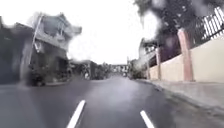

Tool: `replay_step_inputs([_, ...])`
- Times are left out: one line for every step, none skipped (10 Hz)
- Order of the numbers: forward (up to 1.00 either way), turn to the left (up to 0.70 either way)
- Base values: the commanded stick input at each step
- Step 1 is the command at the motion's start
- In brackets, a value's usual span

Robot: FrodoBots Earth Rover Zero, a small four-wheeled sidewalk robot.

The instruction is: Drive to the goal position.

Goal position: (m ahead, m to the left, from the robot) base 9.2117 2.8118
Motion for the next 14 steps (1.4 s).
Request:
replay_step_inputs([1.0,-0.4])
replay_step_inputs([1.0,-0.4])
replay_step_inputs([1.0,-0.33])
replay_step_inputs([1.0,0.0])
replay_step_inputs([1.0,0.0])
replay_step_inputs([1.0,0.0])
replay_step_inputs([1.0,0.0])
replay_step_inputs([1.0,0.0])
replay_step_inputs([1.0,0.0])
replay_step_inputs([1.0,0.0])
replay_step_inputs([1.0,0.0])
replay_step_inputs([1.0,0.0])
replay_step_inputs([1.0,0.0])
replay_step_inputs([1.0,0.0])
